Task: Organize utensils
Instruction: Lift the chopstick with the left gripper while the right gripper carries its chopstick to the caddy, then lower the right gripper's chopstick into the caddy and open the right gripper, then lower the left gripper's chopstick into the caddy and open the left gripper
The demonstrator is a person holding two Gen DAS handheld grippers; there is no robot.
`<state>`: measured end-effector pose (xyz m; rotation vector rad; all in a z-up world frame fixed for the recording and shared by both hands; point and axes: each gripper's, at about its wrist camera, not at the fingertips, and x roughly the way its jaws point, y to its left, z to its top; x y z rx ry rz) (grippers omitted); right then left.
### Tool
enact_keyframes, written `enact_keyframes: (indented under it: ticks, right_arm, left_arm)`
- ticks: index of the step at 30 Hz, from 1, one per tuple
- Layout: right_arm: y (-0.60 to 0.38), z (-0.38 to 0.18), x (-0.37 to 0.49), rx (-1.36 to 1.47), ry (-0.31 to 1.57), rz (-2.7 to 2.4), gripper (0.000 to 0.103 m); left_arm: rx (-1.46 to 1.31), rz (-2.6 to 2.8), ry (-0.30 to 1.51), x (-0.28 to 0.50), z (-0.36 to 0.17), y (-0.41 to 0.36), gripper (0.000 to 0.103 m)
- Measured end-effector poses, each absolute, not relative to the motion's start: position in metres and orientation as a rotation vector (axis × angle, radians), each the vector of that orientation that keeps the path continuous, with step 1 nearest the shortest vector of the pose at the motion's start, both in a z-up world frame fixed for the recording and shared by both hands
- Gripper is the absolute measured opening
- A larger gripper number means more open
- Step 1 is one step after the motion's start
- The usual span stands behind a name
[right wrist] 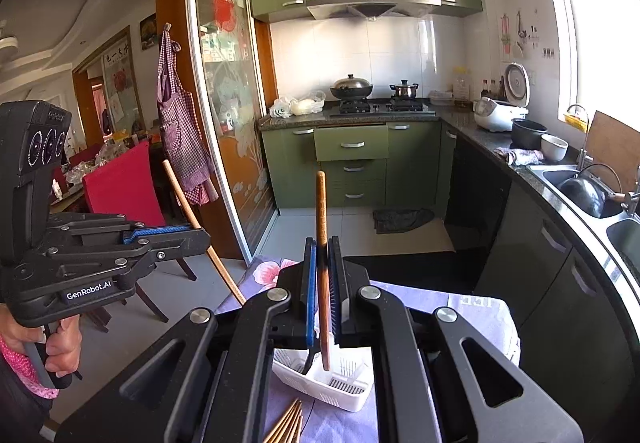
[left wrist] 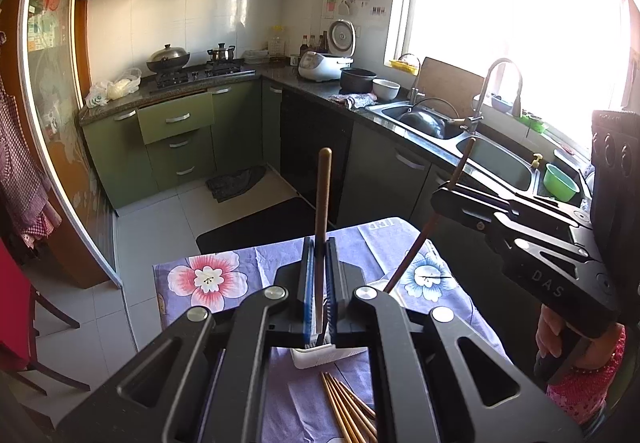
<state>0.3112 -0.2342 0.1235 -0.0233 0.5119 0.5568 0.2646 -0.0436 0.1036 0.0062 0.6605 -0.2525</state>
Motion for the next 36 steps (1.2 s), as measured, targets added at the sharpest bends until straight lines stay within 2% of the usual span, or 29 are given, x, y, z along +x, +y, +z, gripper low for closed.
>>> enact_keyframes:
  ticks: [10,11,12,15,16,17,18,20,25,29,32,33,36]
  right_arm:
    - [-0.225,0.039,0.345,-0.034,0.673,0.568,0.008]
    - [-0.224,0.032,0.347,-0.032,0.698,0.568,0.016]
    - [-0.224,0.026,0.350,-0.029,0.724,0.568,0.036]
    - [-0.224,0.011,0.354,-0.018,0.774,0.573,0.066]
    - [-0.224,0.010,0.354,-0.015,0.786,0.576,0.071]
    - [-0.225,0.010,0.354,-0.007,0.797,0.577,0.084]
    - [-0.227,0.012,0.352,0.007,0.798,0.578,0.093]
    - [-0.234,0.020,0.344,0.023,0.774,0.570,0.098]
    - [-0.247,0.046,0.317,0.038,0.762,0.501,0.098]
    - [-0.261,0.068,0.263,-0.006,0.521,0.517,0.098]
    - [-0.264,0.068,0.233,-0.084,0.569,0.571,0.098]
    - [-0.266,0.067,0.225,-0.104,0.578,0.576,0.098]
    - [-0.276,0.064,0.197,-0.168,0.539,0.521,0.098]
  left_arm:
    - [0.024,-0.265,0.815,0.296,0.031,-0.045,0.005]
    - [0.024,-0.266,0.827,0.297,0.025,-0.045,0.006]
    - [0.023,-0.267,0.837,0.298,0.021,-0.045,0.006]
    - [0.022,-0.263,0.852,0.298,0.014,-0.044,0.006]
    - [0.023,-0.261,0.852,0.297,0.014,-0.043,0.006]
    - [0.024,-0.259,0.850,0.295,0.015,-0.043,0.006]
    - [0.025,-0.256,0.847,0.294,0.016,-0.042,0.006]
    - [0.025,-0.253,0.838,0.291,0.019,-0.041,0.006]
    - [0.020,-0.249,0.830,0.287,0.026,-0.040,0.006]
    - [0.011,-0.264,0.875,0.293,0.020,-0.044,0.006]
    - [0.011,-0.259,0.909,0.299,0.013,-0.047,0.007]
    - [0.012,-0.255,0.915,0.301,0.012,-0.048,0.009]
    - [0.003,-0.241,0.915,0.300,0.015,-0.048,0.028]
